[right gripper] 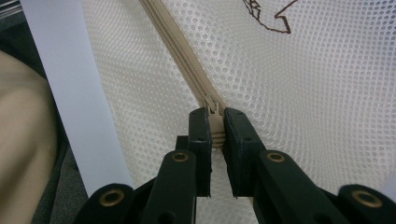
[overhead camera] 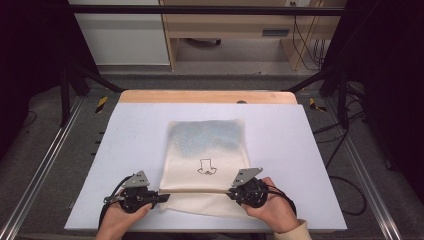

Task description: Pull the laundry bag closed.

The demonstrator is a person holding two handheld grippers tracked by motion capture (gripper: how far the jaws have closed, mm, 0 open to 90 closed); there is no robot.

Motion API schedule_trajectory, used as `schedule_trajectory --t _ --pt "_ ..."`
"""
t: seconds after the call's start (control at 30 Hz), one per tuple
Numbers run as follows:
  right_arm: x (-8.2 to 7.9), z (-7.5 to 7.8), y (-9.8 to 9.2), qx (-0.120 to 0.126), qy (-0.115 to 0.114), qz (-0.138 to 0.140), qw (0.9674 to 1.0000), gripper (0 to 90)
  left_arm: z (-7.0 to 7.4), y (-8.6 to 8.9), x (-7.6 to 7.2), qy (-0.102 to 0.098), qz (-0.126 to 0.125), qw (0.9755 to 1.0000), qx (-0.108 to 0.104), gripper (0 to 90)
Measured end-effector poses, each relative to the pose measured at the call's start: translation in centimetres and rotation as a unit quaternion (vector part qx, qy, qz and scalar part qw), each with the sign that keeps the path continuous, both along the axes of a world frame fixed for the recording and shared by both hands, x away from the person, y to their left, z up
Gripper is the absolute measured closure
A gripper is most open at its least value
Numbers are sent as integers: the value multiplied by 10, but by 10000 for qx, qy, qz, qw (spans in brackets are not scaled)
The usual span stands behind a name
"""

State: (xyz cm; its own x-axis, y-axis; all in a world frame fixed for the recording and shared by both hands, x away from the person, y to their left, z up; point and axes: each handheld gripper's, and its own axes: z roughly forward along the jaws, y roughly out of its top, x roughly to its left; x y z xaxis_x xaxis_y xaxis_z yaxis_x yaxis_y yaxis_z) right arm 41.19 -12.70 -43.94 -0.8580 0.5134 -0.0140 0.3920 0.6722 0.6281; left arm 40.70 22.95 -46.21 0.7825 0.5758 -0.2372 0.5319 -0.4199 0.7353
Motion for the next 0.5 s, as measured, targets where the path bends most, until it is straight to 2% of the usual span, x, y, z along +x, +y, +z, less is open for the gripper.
schedule_trajectory --t 0.5 --pt "-2 -4 -12 46 45 -170 9998 818 2 0 -2 -65 -23 10000 15 819"
